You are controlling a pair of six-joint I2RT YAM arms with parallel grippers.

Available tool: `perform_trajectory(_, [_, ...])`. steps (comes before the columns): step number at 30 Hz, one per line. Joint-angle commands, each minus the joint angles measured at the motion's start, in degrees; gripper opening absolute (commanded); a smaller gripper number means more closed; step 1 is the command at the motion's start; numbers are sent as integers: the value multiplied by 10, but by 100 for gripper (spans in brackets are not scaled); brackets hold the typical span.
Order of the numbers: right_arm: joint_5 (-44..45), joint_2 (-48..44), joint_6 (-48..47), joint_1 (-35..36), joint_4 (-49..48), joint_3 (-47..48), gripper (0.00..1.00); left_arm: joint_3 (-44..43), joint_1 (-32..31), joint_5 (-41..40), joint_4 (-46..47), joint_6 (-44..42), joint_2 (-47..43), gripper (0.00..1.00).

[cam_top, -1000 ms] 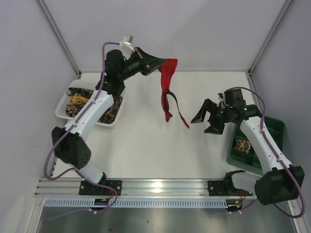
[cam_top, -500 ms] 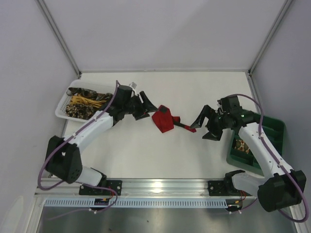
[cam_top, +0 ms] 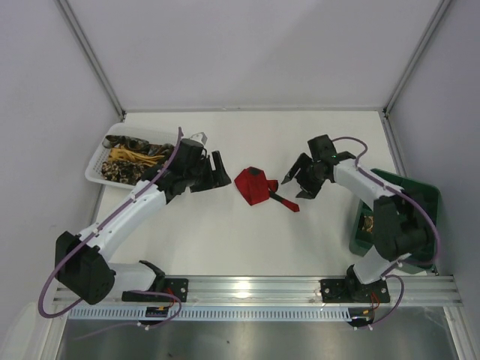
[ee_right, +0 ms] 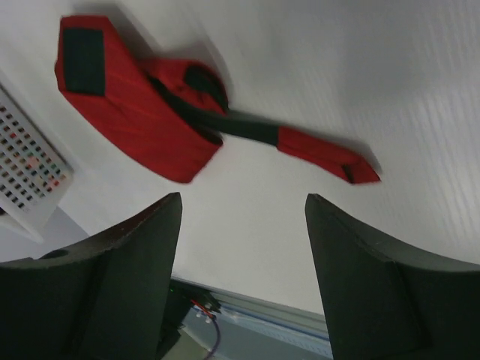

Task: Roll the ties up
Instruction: Flatten the tie

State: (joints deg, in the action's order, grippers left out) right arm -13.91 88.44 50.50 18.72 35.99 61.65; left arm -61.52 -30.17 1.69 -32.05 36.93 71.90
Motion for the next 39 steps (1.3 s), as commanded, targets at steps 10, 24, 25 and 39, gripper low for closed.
perform_trajectory(10, [139,200,59,77,-105,145,76,-24,-8,-3,-45,-61,-50,79])
perform_trajectory(24, [152,243,-49,80,-154,101,67,-19,-7,10,-50,-70,-66,81])
perform_trajectory(25, [146,249,-51,81,-155,102,62,-19,-7,10,-52,-70,-66,81])
perform_trajectory(39, [62,202,-44,63,-245,19,60,3,-6,20,-51,-49,-97,81])
